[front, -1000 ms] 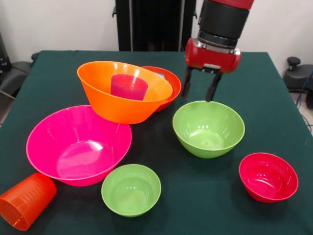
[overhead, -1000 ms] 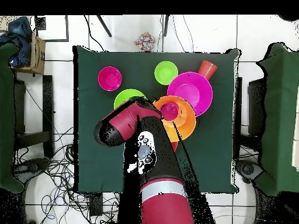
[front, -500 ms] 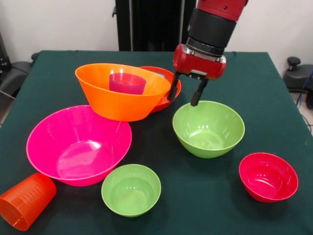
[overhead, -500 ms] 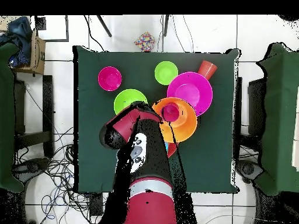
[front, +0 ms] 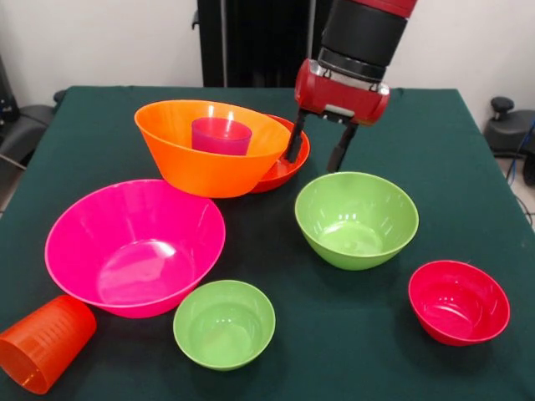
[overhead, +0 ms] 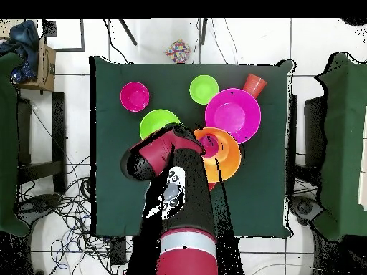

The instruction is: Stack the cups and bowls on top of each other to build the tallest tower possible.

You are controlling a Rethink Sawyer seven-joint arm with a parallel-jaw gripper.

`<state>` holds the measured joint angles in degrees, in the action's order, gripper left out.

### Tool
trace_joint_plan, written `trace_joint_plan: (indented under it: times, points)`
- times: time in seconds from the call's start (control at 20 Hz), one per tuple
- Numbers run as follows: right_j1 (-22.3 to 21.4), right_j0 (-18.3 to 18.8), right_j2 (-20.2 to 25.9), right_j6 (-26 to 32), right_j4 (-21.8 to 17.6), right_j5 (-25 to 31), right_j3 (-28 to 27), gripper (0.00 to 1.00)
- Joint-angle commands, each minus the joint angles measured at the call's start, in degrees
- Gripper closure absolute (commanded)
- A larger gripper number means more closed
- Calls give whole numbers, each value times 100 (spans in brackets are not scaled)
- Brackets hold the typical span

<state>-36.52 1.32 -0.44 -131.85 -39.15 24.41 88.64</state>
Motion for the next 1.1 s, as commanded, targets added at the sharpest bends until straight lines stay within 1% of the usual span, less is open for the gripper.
trace_joint_plan:
  times: [0.05, 0.35, 0.55, 0.9, 1.0, 1.1]
  points:
    - [-204, -16, 251, -243, 465, 418, -13, 0]
    - [-319, -19, 262, -106, 678, 554, -13, 0]
    - [-226, -136, 211, -193, 767, 570, -139, 0]
    - [223, -491, -37, -593, 743, 175, -400, 0]
    - [274, -500, -7, -755, 856, -141, -349, 0]
    - [267, -316, 272, -726, 1063, -517, -172, 0]
